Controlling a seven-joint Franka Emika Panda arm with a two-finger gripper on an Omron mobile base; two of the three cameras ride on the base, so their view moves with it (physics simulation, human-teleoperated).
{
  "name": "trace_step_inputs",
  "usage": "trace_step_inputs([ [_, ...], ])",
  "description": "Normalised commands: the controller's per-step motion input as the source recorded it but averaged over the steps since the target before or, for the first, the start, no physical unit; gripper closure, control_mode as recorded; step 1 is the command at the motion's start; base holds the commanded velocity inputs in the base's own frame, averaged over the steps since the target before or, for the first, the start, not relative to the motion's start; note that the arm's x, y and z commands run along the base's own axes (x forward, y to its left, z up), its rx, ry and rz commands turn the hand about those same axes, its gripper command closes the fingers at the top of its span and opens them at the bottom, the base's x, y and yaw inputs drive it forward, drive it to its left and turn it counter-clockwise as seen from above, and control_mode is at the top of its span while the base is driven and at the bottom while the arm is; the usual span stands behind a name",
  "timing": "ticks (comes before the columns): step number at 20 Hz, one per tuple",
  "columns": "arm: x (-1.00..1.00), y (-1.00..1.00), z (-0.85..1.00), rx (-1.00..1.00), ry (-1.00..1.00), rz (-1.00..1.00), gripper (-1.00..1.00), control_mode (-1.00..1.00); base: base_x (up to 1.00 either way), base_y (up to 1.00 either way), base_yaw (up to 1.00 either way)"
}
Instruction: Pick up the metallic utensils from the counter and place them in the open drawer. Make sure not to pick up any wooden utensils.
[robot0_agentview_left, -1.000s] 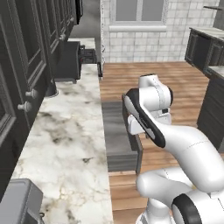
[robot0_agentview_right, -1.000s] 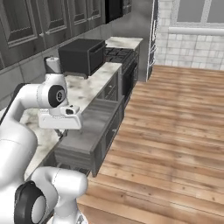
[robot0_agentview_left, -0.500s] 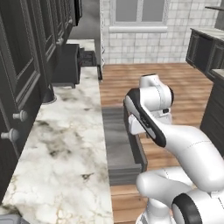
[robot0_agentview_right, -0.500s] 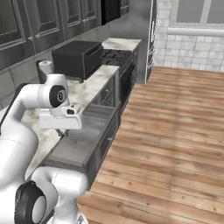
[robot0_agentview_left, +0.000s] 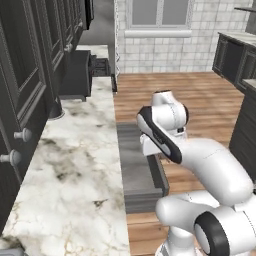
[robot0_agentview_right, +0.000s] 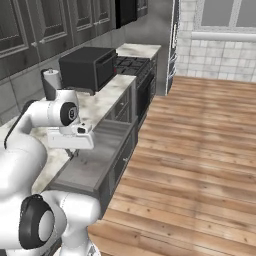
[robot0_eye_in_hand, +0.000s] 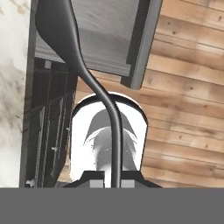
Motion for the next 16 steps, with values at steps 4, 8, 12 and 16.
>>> trace_step_inputs([
  [4,0.46,0.32,-0.58,0.06,-0.02,-0.03,1.0,-1.0,0.0,0.0,0.0],
  [8,0.41,0.2,-0.61,0.06,0.0,-0.06,1.0,-1.0,0.0,0.0,0.0],
  [12,0.46,0.01,-0.49,0.05,0.0,-0.11,1.0,-1.0,0.0,0.0,0.0],
  [16,0.33,0.0,-0.49,0.0,0.0,-0.1,1.0,-1.0,0.0,0.0,0.0],
])
